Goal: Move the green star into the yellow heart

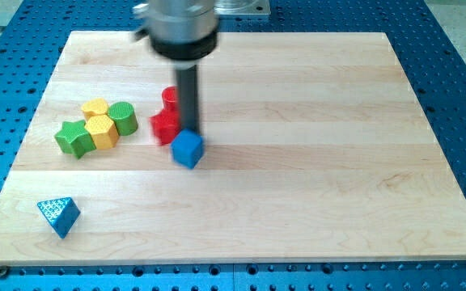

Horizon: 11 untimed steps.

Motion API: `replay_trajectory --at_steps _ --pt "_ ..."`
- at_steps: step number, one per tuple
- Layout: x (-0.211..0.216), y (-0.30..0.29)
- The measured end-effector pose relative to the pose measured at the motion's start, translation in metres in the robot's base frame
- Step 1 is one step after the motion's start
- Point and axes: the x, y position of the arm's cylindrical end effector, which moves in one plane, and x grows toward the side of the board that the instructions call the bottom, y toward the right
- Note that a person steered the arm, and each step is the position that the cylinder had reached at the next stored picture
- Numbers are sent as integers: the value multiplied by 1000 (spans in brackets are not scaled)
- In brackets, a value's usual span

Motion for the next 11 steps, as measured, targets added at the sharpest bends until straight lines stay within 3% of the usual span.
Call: replay_trajectory --at_steps 1,2,3,4,5,6,7,8,10,11 --pt "-7 3" --pt "-55 10" --pt "-42 -43" --pt "38 -113" --pt "68 -134" --pt "68 -115" --pt "79 -189" --pt "41 -211" --pt "-20 -170" --pt "15 -216"
